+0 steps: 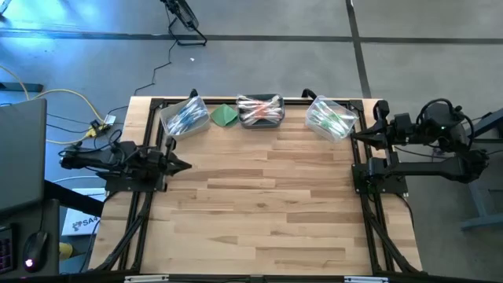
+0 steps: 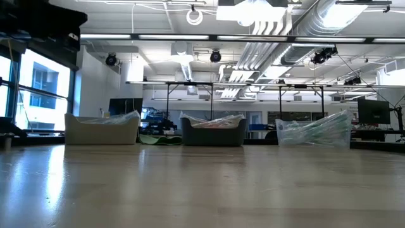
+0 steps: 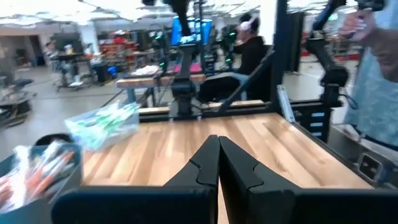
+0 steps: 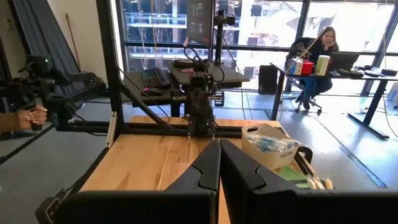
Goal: Pick & Place Toothbrushes
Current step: Return to Home Position
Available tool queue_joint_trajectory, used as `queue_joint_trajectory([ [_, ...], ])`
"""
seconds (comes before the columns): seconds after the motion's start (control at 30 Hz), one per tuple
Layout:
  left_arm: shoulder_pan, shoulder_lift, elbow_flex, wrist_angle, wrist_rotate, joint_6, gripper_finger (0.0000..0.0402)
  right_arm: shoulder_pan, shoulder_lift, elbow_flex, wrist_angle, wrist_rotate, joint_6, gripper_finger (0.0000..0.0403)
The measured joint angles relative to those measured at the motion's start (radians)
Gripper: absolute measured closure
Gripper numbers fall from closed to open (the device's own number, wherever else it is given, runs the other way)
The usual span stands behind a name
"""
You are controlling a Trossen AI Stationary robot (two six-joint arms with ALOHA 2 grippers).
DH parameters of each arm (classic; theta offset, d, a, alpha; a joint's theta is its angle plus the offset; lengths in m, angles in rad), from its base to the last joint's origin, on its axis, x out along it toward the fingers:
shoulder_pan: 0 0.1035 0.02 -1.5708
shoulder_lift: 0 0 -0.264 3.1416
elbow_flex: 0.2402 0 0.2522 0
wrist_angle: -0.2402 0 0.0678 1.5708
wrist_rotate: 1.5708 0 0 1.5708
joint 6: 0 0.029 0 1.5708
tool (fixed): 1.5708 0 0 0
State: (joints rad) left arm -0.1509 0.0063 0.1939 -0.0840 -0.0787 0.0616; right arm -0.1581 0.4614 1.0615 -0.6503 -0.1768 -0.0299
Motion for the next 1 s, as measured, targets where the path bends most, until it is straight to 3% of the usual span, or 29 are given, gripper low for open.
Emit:
queue_joint_trajectory([
  [0.63, 0.000, 0.001, -0.175, 0.128, -0.009, 0.017, 0.0402, 0.000, 0.000, 0.000, -0.043, 0.026, 0.007, 0.0401],
  [1.0, 0.000, 0.006, -0.179, 0.114, -0.015, 0.012, 0.0402, 0.000, -0.038, -0.001, -0.057, 0.018, 0.078, 0.0400],
])
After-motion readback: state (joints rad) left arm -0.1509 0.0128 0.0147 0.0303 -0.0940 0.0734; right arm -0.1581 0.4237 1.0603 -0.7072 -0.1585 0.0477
